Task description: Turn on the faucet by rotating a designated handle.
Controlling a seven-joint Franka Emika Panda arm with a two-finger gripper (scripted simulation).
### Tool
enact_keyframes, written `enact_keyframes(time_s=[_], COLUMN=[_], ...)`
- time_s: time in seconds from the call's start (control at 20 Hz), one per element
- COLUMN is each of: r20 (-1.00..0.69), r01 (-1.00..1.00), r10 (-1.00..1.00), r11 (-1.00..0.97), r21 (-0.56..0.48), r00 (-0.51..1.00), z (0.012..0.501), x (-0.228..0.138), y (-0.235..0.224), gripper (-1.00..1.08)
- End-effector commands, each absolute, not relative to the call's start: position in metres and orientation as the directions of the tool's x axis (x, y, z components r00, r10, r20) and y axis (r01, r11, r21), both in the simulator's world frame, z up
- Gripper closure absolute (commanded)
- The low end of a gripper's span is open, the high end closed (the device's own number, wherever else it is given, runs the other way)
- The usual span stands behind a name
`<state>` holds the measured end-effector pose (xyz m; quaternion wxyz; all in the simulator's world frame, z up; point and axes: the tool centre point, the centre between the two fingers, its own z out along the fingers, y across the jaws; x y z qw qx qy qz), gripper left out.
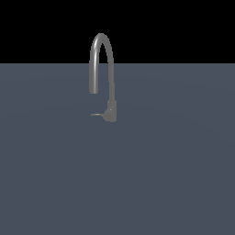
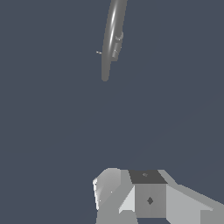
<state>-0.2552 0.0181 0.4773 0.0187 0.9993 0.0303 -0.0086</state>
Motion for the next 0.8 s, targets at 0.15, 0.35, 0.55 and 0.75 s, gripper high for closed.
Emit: enact_keyframes(time_s=[0.15,0.35,0.55,0.75], r20=[-0.019,-0.026,-0.039,-0.064], r01=[0.069,0.107,0.172,0.261], r10=[0.069,0.105,0.168,0.253], r11=[-0.997,-0.991,-0.975,-0.940], r21=[0.045,0.080,0.140,0.221], r00=[0.997,0.994,0.985,0.965], z=[0.476,0.472,0.464,0.452], x=[-0.254,-0.246,-0.234,-0.218], y=[0.019,0.021,0.026,0.033], gripper=[1.08,1.08,1.08,1.08])
